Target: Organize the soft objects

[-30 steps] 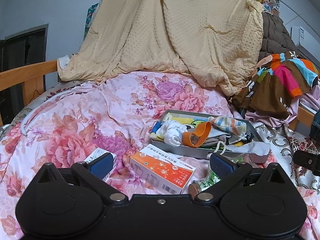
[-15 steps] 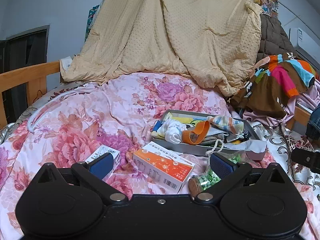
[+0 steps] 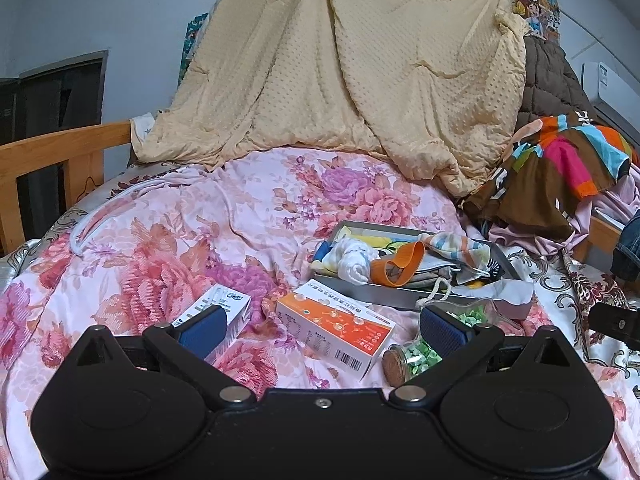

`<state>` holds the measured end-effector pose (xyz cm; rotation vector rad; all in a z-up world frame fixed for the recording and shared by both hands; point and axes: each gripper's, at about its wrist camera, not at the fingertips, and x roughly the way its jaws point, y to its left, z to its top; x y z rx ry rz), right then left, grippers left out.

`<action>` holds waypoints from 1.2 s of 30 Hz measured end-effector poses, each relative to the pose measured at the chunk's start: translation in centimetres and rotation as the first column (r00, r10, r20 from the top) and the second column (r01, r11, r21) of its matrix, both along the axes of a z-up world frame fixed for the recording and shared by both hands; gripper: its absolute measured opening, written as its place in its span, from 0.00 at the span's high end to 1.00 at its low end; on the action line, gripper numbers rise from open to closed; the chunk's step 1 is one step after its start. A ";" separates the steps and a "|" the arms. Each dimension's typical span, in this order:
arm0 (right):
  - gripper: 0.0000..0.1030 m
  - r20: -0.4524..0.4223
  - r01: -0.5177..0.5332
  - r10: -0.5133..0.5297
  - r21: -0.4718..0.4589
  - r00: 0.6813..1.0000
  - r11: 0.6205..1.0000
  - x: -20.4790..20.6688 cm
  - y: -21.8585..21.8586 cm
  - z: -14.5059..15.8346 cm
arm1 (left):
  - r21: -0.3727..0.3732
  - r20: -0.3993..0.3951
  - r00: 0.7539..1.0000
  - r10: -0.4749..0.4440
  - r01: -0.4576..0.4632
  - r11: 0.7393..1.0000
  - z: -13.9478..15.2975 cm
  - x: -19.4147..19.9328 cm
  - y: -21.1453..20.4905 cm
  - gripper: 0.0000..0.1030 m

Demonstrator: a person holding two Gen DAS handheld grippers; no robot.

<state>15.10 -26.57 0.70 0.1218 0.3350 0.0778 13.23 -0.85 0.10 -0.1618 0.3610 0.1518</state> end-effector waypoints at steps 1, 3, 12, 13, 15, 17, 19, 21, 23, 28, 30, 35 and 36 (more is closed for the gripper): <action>0.00 0.003 0.000 0.000 -0.002 1.000 1.000 -0.1 0.0 0.0 | 0.001 0.002 1.000 0.001 -0.001 1.000 0.0 0.0 0.0 0.01; 0.00 0.003 0.002 -0.002 -0.006 1.000 1.000 -0.2 0.0 -0.1 | 0.005 0.008 1.000 0.000 0.000 1.000 -0.1 -0.2 0.0 0.01; 0.00 -0.003 0.012 -0.012 0.004 1.000 1.000 -0.9 -0.1 -0.3 | 0.013 0.015 1.000 -0.001 0.000 1.000 0.0 -0.5 0.0 0.01; 0.00 -0.002 0.013 -0.013 0.005 1.000 1.000 -0.9 -0.1 -0.3 | 0.012 0.014 1.000 -0.001 0.000 1.000 0.0 -0.6 0.0 0.01; 0.00 0.000 0.014 -0.014 0.005 1.000 1.000 -1.1 -0.1 -0.2 | 0.009 0.014 1.000 0.002 -0.002 1.000 0.0 -0.6 0.0 0.01; 0.00 0.001 0.015 -0.015 0.006 1.000 1.000 -1.2 -0.1 -0.3 | 0.010 0.016 1.000 0.004 -0.004 1.000 0.0 -0.8 0.0 0.01; 0.00 0.000 0.015 -0.015 0.006 1.000 1.000 -1.2 -0.1 -0.3 | 0.013 0.018 1.000 0.008 -0.009 1.000 0.1 -1.0 0.1 0.01; 0.00 0.000 0.015 -0.015 0.007 1.000 1.000 -1.4 -0.1 -0.2 | 0.017 0.021 1.000 0.012 -0.012 1.000 0.1 -1.2 0.3 0.01; 0.00 0.001 0.013 -0.013 0.007 1.000 1.000 -1.5 -0.1 -0.2 | 0.017 0.023 1.000 0.014 -0.014 1.000 0.1 -1.5 0.4 0.01; 0.00 0.001 0.008 -0.008 0.001 1.000 1.000 -2.1 0.3 -0.3 | 0.020 0.013 1.000 0.023 -0.023 1.000 -0.1 -1.7 0.6 0.01; 0.00 0.001 0.007 -0.007 0.000 1.000 1.000 -2.3 0.5 -0.4 | 0.024 0.014 1.000 0.024 -0.025 0.999 -0.1 -1.8 0.6 0.01; 0.00 0.000 0.008 -0.008 0.000 1.000 1.000 -2.4 0.6 -0.4 | 0.024 0.018 0.999 0.034 -0.034 0.999 0.0 -2.1 0.8 0.01; 0.00 -0.001 0.007 -0.007 0.000 1.000 1.000 -2.3 0.5 -0.4 | 0.023 0.017 0.999 0.035 -0.035 0.999 0.0 -2.2 0.8 0.01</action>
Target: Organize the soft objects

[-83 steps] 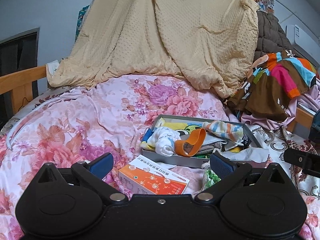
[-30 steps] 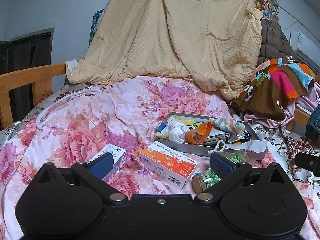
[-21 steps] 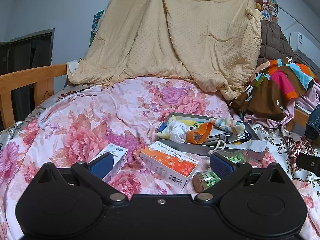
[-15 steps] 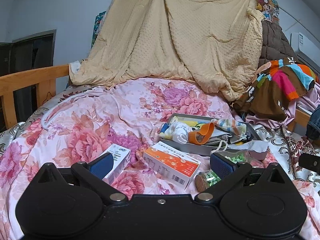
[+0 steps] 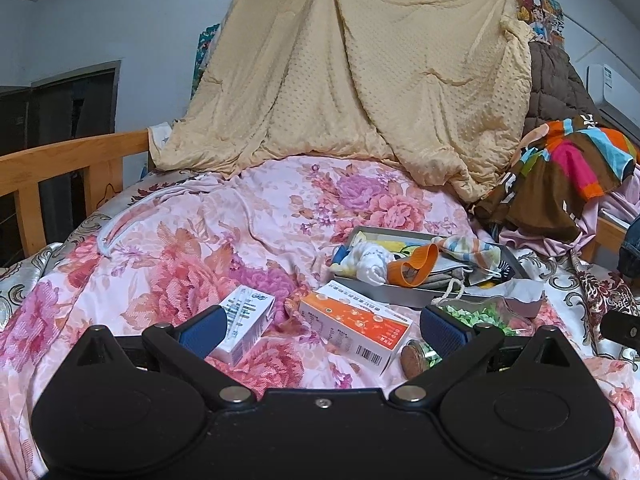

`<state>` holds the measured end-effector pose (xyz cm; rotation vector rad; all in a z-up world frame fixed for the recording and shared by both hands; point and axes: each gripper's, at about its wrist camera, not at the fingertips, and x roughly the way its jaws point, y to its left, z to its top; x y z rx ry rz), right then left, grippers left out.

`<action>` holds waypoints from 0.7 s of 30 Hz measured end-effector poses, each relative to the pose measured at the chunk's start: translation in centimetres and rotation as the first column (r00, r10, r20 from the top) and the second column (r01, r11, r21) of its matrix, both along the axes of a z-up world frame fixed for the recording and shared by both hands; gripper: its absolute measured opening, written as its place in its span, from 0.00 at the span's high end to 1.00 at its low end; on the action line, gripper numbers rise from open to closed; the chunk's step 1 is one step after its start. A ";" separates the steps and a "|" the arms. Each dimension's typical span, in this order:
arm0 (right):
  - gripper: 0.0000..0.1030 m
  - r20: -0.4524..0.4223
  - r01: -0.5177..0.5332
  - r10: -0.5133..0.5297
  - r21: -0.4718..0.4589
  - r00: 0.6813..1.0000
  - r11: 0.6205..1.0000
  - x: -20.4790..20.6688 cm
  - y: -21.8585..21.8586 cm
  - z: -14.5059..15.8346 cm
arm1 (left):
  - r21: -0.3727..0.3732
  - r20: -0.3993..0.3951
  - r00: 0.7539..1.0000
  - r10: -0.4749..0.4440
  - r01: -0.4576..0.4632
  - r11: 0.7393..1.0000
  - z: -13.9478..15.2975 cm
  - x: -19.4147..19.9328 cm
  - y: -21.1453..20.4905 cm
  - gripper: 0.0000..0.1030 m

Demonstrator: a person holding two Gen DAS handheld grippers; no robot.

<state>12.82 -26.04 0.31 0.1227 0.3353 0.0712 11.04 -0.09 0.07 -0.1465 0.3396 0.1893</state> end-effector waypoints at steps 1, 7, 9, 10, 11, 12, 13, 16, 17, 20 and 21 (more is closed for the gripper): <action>0.00 -0.001 -0.001 0.001 -0.001 1.000 1.000 -0.1 0.1 0.0 | 0.000 -0.001 1.000 0.001 -0.001 1.000 0.0 -0.1 0.0 0.01; 0.00 0.001 -0.003 0.003 -0.002 1.000 1.000 -0.5 0.4 -0.2 | 0.003 -0.002 1.000 0.004 -0.004 1.000 -0.1 -0.3 0.0 0.01; 0.00 0.001 -0.004 0.004 -0.004 1.000 1.000 -0.7 0.5 -0.3 | 0.004 0.000 1.000 0.005 -0.005 1.000 -0.1 -0.5 0.1 0.01; 0.00 0.001 -0.004 0.004 -0.005 1.000 1.000 -0.7 0.6 -0.3 | 0.005 -0.001 1.000 0.006 -0.006 1.000 -0.1 -0.6 0.2 0.01; 0.00 -0.001 -0.005 0.005 -0.005 1.000 1.000 -0.8 0.7 -0.3 | 0.005 -0.001 1.000 0.006 -0.006 1.000 -0.1 -0.7 0.3 0.01; 0.00 -0.002 -0.007 0.006 -0.006 1.000 1.000 -0.8 0.8 -0.4 | 0.005 -0.004 1.000 0.008 -0.008 1.000 -0.2 -0.8 0.3 0.01; 0.00 -0.005 -0.009 0.009 -0.008 1.000 1.000 -0.9 0.9 -0.5 | 0.007 -0.006 1.000 0.010 -0.010 1.000 -0.2 -0.9 0.4 0.01; 0.00 -0.013 -0.017 0.016 -0.015 1.000 1.000 -1.0 1.3 -0.8 | 0.008 -0.017 1.000 0.021 -0.021 1.000 -0.4 -1.2 0.4 0.01; 0.00 -0.015 -0.019 0.019 -0.016 1.000 1.000 -1.1 1.4 -0.9 | 0.007 -0.019 0.999 0.027 -0.027 1.000 -0.4 -1.2 0.5 0.01; 0.00 -0.021 -0.026 0.026 -0.021 0.999 0.999 -1.2 1.5 -1.1 | 0.010 -0.021 0.999 0.041 -0.041 0.999 -0.5 -1.4 0.5 0.01; 0.00 -0.023 -0.028 0.027 -0.022 0.999 0.999 -1.2 1.6 -1.2 | 0.011 -0.023 0.999 0.042 -0.042 0.999 -0.5 -1.4 0.6 0.01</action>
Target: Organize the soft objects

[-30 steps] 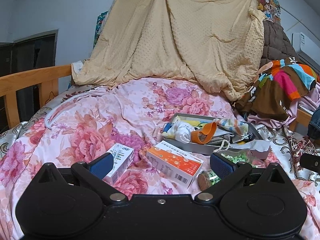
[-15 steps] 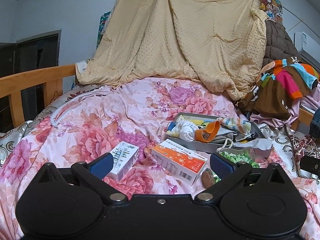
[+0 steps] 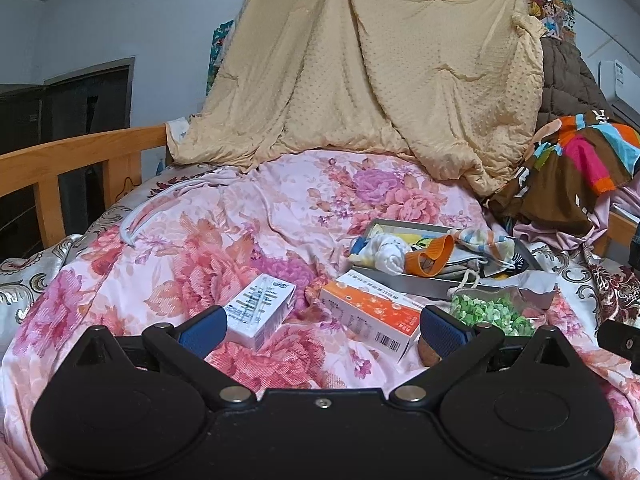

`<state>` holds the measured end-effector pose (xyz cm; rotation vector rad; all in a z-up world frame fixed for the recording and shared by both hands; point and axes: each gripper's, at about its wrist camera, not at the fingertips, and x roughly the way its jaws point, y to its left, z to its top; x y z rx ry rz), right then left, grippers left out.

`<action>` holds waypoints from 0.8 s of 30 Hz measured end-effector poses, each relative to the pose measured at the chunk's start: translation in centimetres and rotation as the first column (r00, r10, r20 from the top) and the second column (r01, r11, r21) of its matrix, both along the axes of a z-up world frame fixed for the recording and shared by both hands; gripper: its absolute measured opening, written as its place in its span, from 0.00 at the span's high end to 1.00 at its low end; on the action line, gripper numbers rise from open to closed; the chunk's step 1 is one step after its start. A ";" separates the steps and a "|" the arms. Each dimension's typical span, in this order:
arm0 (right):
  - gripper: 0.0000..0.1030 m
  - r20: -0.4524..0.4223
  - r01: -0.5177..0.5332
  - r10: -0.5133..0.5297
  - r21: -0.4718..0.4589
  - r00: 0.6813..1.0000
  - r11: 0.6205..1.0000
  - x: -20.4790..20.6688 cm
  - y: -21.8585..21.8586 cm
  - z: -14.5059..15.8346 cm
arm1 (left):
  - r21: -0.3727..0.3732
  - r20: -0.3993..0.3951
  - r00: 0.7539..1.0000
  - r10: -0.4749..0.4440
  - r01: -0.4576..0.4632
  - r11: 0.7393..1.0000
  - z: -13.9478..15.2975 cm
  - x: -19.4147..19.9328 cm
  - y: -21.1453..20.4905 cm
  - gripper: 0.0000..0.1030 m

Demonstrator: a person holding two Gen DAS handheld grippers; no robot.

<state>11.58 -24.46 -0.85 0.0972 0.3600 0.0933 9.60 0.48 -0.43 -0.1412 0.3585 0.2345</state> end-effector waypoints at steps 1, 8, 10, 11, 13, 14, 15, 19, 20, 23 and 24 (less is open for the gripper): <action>0.00 -0.001 -0.001 0.001 -0.001 1.000 1.000 -0.1 0.1 -0.1 | 0.002 -0.002 1.000 0.002 -0.002 1.000 0.0 0.0 -0.1 0.01; 0.00 -0.020 -0.021 0.020 -0.013 1.000 1.000 -0.2 0.8 -0.8 | 0.024 -0.021 1.000 -0.002 0.003 1.000 -0.5 -0.2 -0.4 0.01; 0.00 -0.029 -0.023 0.023 -0.015 0.999 1.000 -0.2 1.0 -1.0 | 0.026 -0.024 1.000 0.003 -0.003 1.000 -0.5 -0.1 -0.3 0.01; 0.00 -0.032 -0.024 0.024 -0.015 0.999 1.000 -0.2 1.0 -1.2 | 0.028 -0.025 1.000 0.007 -0.006 1.000 -0.6 -0.1 -0.4 0.01; 0.00 -0.040 -0.026 0.025 -0.017 0.999 1.000 -0.2 1.1 -1.5 | 0.029 -0.028 1.000 0.014 -0.013 1.000 -0.6 -0.1 -0.3 0.01; 0.00 -0.045 -0.026 0.025 -0.018 0.999 0.999 -0.2 1.2 -1.6 | 0.030 -0.031 0.999 0.016 -0.015 0.999 -0.7 -0.1 -0.3 0.01; 0.00 -0.048 -0.027 0.026 -0.019 0.999 0.999 -0.2 1.2 -1.7 | 0.032 -0.033 0.999 0.017 -0.016 0.999 -0.7 -0.1 -0.3 0.01; 0.00 -0.055 -0.029 0.028 -0.025 0.998 0.999 -0.2 1.3 -2.0 | 0.040 -0.045 0.999 0.019 -0.017 0.999 -1.0 0.1 -0.4 0.01; 0.00 -0.056 -0.029 0.027 -0.026 0.998 0.999 -0.2 1.4 -2.1 | 0.043 -0.047 0.999 0.019 -0.017 0.999 -1.1 0.1 -0.4 0.01; 0.00 -0.055 -0.028 0.026 -0.027 0.998 0.999 -0.2 1.4 -2.1 | 0.054 -0.053 0.998 0.015 -0.013 0.998 -1.3 0.1 -0.6 0.01; 0.00 -0.056 -0.028 0.026 -0.026 0.998 0.999 -0.2 1.4 -2.1 | 0.056 -0.055 0.998 0.014 -0.011 0.998 -1.4 0.2 -0.6 0.01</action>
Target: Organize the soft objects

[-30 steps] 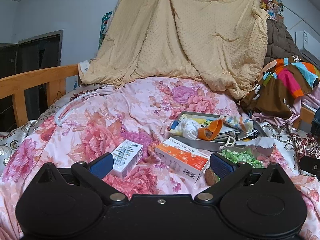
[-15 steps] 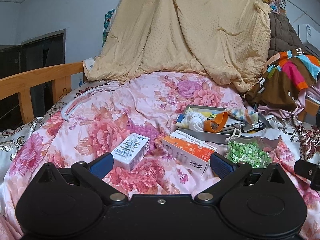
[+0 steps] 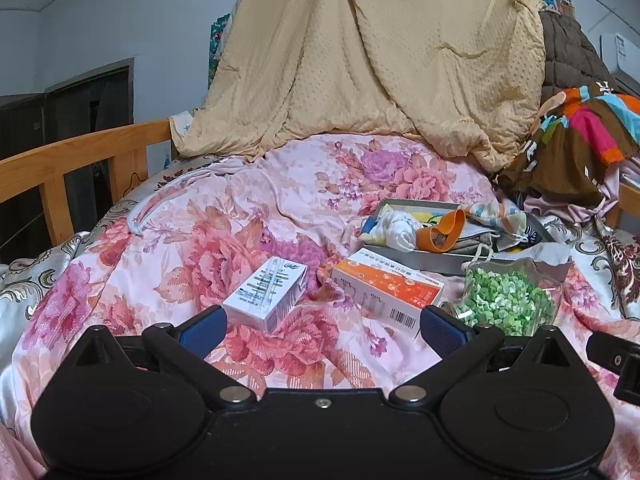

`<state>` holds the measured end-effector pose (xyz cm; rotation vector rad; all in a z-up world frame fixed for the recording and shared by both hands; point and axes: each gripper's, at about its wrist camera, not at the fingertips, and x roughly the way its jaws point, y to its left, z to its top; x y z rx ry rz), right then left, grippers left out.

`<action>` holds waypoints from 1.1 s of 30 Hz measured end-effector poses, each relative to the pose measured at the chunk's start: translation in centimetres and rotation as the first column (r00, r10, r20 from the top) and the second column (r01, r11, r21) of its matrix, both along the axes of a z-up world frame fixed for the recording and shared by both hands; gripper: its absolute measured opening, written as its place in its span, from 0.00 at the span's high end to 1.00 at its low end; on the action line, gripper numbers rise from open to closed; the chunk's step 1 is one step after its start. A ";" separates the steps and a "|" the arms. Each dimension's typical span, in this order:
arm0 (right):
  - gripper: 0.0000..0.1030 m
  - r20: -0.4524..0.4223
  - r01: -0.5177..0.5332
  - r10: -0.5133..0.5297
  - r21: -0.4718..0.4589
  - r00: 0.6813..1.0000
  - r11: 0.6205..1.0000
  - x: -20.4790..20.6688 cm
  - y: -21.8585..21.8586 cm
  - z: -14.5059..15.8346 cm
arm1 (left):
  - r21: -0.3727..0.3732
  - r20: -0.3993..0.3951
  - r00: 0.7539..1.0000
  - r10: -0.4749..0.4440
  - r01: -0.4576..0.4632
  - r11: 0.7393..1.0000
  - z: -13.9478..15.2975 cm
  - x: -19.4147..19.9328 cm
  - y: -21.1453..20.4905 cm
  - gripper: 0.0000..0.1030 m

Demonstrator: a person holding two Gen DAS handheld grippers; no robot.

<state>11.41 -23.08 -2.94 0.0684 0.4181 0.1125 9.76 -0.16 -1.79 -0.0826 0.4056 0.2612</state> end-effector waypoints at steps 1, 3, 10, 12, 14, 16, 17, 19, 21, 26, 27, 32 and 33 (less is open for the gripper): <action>0.00 -0.001 0.002 -0.002 0.001 1.000 1.000 0.0 0.0 0.0 | 0.001 -0.002 1.000 -0.001 0.001 1.000 -0.1 0.0 0.0 0.01; 0.00 -0.001 0.004 -0.004 0.002 1.000 1.000 0.1 -0.1 -0.1 | 0.004 -0.005 1.000 -0.003 0.003 1.000 -0.1 0.1 -0.1 0.01; 0.00 -0.008 0.018 -0.017 0.007 1.000 1.000 0.4 -0.8 -0.4 | 0.009 -0.013 1.000 -0.002 0.003 1.000 -0.4 0.3 -0.1 0.01; 0.00 -0.009 0.021 -0.021 0.008 1.000 1.000 0.4 -0.9 -0.4 | 0.009 -0.014 1.000 -0.002 0.002 1.000 -0.4 0.3 -0.1 0.01; 0.00 -0.011 0.025 -0.025 0.008 1.000 1.000 0.5 -1.0 -0.5 | 0.011 -0.017 1.000 -0.001 0.001 1.000 -0.6 0.4 -0.1 0.01; 0.00 -0.012 0.029 -0.029 0.008 1.000 1.000 0.6 -1.2 -0.7 | 0.014 -0.021 1.000 -0.002 0.002 1.000 -0.8 0.4 -0.1 0.01; 0.00 -0.013 0.030 -0.030 0.006 0.999 1.000 0.6 -1.2 -0.7 | 0.016 -0.023 1.000 -0.003 0.003 1.000 -0.9 0.5 -0.1 0.01; 0.00 -0.015 0.033 -0.033 0.004 0.999 0.999 0.7 -1.3 -0.9 | 0.021 -0.029 1.000 -0.004 0.005 1.000 -1.1 0.6 -0.2 0.01; 0.00 -0.017 0.035 -0.035 0.003 0.999 0.999 0.7 -1.3 -1.0 | 0.023 -0.035 0.999 -0.005 0.006 1.000 -1.2 0.7 -0.2 0.01; 0.00 -0.021 0.041 -0.041 -0.001 0.999 0.999 0.8 -1.4 -1.2 | 0.024 -0.039 0.999 -0.004 0.004 1.000 -1.3 0.7 -0.3 0.01; 0.00 -0.021 0.041 -0.041 -0.001 0.999 0.999 0.8 -1.5 -1.2 | 0.024 -0.039 0.999 -0.004 0.005 1.000 -1.3 0.7 -0.3 0.01; 0.00 -0.023 0.040 -0.040 -0.001 0.999 0.999 0.8 -1.5 -1.3 | 0.025 -0.039 0.999 -0.006 0.006 1.000 -1.3 0.7 -0.3 0.01; 0.00 -0.022 0.040 -0.040 0.000 0.999 0.999 0.8 -1.5 -1.3 | 0.025 -0.039 0.999 -0.005 0.006 1.000 -1.3 0.7 -0.3 0.01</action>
